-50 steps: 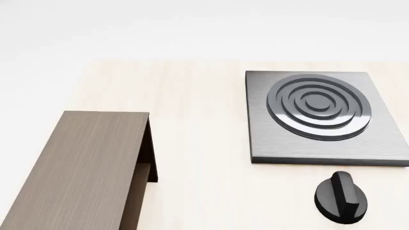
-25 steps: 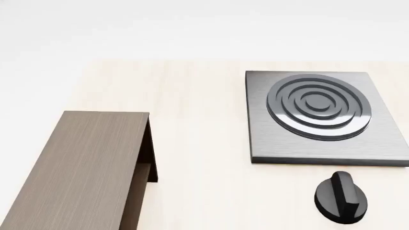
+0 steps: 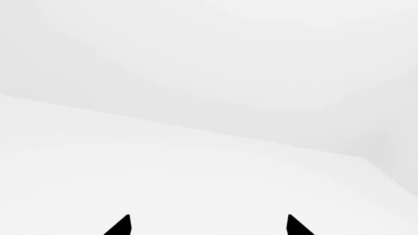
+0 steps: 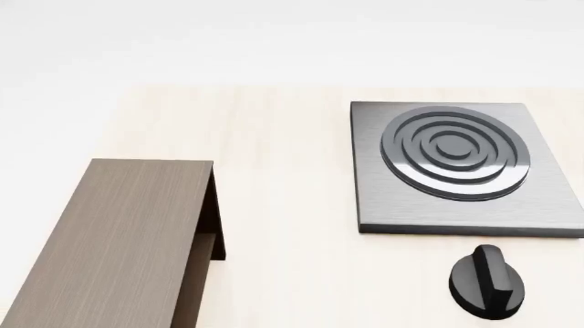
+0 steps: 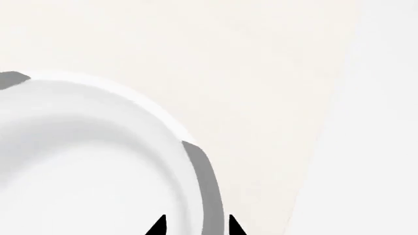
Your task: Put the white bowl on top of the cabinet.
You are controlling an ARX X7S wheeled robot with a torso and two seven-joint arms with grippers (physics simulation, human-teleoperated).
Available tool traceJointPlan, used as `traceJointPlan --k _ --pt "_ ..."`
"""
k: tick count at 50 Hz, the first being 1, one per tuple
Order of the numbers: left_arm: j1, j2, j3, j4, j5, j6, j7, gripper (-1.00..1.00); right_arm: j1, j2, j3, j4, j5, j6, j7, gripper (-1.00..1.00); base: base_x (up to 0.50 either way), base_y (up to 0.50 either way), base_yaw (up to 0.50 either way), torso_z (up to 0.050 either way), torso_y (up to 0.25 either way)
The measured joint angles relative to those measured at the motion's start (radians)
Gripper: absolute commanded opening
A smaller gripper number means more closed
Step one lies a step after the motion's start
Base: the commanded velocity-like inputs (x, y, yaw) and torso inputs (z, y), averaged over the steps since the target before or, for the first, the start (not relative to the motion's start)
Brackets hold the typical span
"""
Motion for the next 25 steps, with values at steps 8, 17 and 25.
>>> traceJointPlan --k 8,17,25 --pt "-0.003 -0.001 0.002 -0.003 0.000 -0.001 0.000 1.00 0.020 -0.008 -0.010 0.009 -0.034 0.008 0.005 -1.00 0.00 0.00 0.00 -0.001 0.000" --pt "-0.003 -0.001 0.003 -0.005 -0.003 0.002 0.001 1.00 0.032 -0.011 -0.026 -0.014 -0.040 0.006 0.033 -1.00 0.00 0.00 0.00 -0.001 0.000" --pt "-0.002 0.000 0.004 -0.006 -0.008 0.007 0.004 1.00 0.032 -0.003 -0.022 -0.095 -0.015 -0.012 0.069 -1.00 0.00 0.00 0.00 0.000 0.000"
